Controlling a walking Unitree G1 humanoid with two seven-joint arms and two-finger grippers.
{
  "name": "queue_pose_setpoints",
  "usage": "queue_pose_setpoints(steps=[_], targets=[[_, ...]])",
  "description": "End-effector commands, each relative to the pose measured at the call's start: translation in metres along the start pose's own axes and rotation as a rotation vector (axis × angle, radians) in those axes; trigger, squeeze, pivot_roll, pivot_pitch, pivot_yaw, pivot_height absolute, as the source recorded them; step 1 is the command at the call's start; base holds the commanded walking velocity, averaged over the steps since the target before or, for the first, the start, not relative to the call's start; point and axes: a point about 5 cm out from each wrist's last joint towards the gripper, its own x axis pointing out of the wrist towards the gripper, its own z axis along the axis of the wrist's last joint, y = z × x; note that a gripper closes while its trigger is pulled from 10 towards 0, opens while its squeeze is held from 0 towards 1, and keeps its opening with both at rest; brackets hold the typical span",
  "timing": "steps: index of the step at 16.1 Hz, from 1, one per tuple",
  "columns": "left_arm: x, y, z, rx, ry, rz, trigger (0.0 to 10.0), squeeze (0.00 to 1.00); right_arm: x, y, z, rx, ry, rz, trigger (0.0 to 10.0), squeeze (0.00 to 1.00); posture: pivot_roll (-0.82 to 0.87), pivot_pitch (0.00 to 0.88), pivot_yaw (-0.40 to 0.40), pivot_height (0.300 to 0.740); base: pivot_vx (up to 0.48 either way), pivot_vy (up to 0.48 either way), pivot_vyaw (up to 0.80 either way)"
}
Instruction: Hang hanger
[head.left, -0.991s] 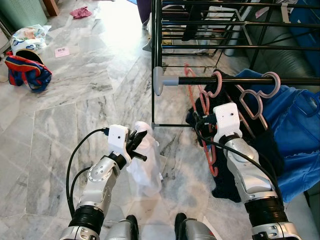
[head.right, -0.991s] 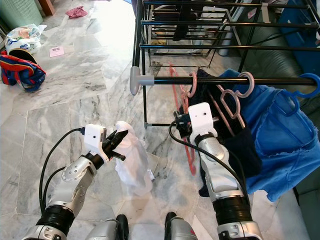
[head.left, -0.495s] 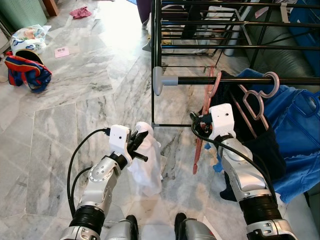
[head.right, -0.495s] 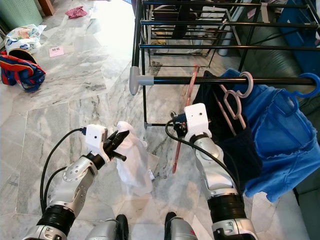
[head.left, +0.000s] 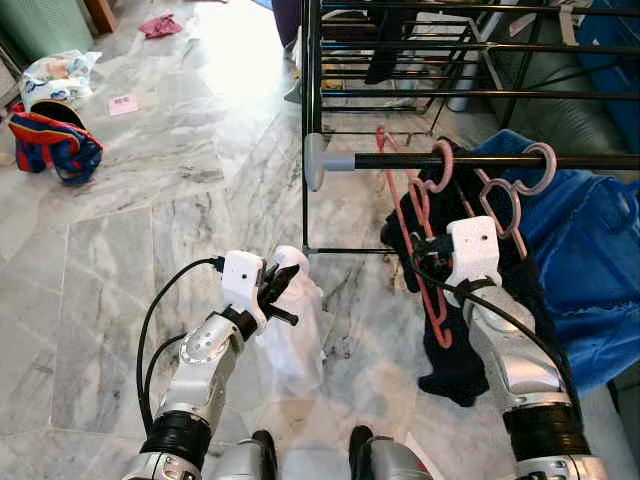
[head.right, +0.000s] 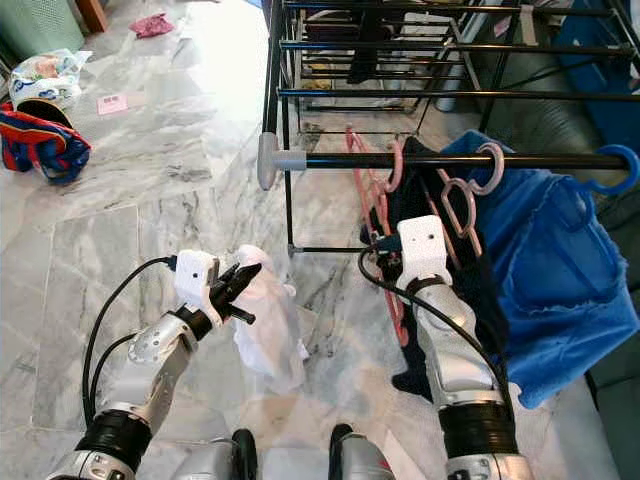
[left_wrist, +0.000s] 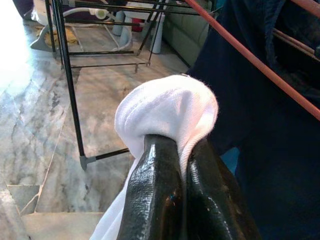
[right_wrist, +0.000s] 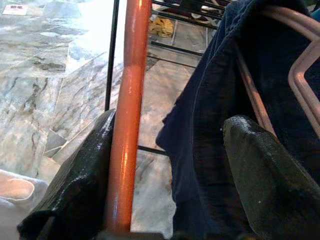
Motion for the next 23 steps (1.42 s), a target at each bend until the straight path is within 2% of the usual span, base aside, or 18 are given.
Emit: queue_pose_setpoints(steps=[1,8,9,10,16,19,21,22,23], targets=[[0.002,-0.001,0.000,0.012,0.011,-0.009,10.0,0.00,-0.003,-0.003,-0.002,0.009,0.004,-0.002,10.0,0.00,-0.06,0.237,0.008,0.740,0.000,0.000,0.00],[0.001,-0.001,0.000,0.013,0.017,0.001,10.0,0.00,0.010,-0.007,0.020,-0.015,-0.057,0.021,10.0,0.00,-0.05,0.235,0.000,0.740,0.000,0.000,0.00],[0.001,0.000,-0.001,0.013,0.018,0.005,10.0,0.00,0.010,-0.005,0.021,-0.009,-0.065,0.033,10.0,0.66,-0.04,0.235,-0.002,0.740,0.000,0.000,0.00],[0.001,0.000,-0.001,0.013,0.019,0.007,10.0,0.00,0.009,0.000,0.021,-0.001,-0.065,0.058,10.0,1.00,-0.04,0.235,-0.002,0.740,0.000,0.000,0.00],[0.000,0.002,-0.001,0.016,0.024,0.013,10.0,0.00,0.001,0.014,0.015,-0.021,-0.055,0.070,10.0,1.00,-0.04,0.236,0.003,0.740,0.000,0.000,0.00],[0.001,0.002,0.000,0.018,0.025,0.013,10.0,0.00,-0.002,0.010,0.015,-0.050,-0.057,0.036,10.0,1.00,-0.04,0.236,0.006,0.740,0.000,0.000,0.00],[0.000,0.003,0.000,0.019,0.027,0.012,10.0,0.00,-0.005,0.003,0.016,-0.069,-0.050,0.001,10.0,0.58,-0.04,0.238,0.009,0.740,0.000,0.000,0.00],[0.000,0.002,0.000,0.019,0.028,0.011,10.0,0.00,-0.006,0.000,0.015,-0.074,-0.041,-0.008,10.0,0.25,-0.05,0.240,0.012,0.740,0.000,0.000,0.00],[0.000,0.002,0.000,0.020,0.030,0.010,10.0,0.00,-0.007,-0.003,0.015,-0.073,-0.039,-0.019,10.0,0.10,-0.05,0.242,0.015,0.740,0.000,0.000,0.00]])
